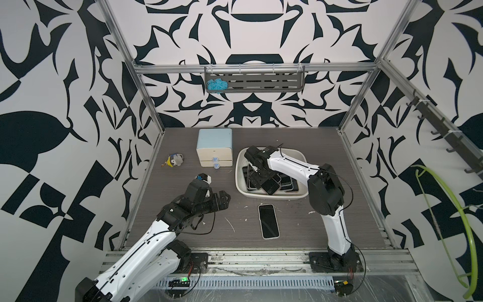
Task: Take the phone out of the storage box
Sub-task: Pick up the phone from the storage box.
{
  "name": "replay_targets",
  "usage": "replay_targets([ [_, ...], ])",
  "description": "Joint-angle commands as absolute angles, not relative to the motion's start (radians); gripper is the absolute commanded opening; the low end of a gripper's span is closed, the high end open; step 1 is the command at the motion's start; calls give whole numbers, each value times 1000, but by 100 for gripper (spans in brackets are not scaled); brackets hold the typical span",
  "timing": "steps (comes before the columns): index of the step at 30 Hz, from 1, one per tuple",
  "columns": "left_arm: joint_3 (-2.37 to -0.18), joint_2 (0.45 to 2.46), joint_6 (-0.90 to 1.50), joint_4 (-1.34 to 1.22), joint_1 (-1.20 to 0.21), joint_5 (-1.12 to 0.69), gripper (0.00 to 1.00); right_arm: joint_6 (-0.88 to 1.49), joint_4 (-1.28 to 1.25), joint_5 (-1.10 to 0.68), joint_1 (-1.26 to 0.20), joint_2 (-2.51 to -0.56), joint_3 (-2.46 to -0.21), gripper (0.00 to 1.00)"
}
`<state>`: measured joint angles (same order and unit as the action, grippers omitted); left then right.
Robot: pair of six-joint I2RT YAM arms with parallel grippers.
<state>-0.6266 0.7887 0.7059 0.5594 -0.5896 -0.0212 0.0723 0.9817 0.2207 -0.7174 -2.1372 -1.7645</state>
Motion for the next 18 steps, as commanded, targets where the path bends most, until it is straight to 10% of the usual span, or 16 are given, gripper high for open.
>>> replay_targets([
  [1,-656,801,686,566,-590,-14,100,70,991,247,-708,-2166,-1771,97],
  [18,-699,904,640,503,-590,-19,100,152,955,344,-702,-2097,-1770,73],
])
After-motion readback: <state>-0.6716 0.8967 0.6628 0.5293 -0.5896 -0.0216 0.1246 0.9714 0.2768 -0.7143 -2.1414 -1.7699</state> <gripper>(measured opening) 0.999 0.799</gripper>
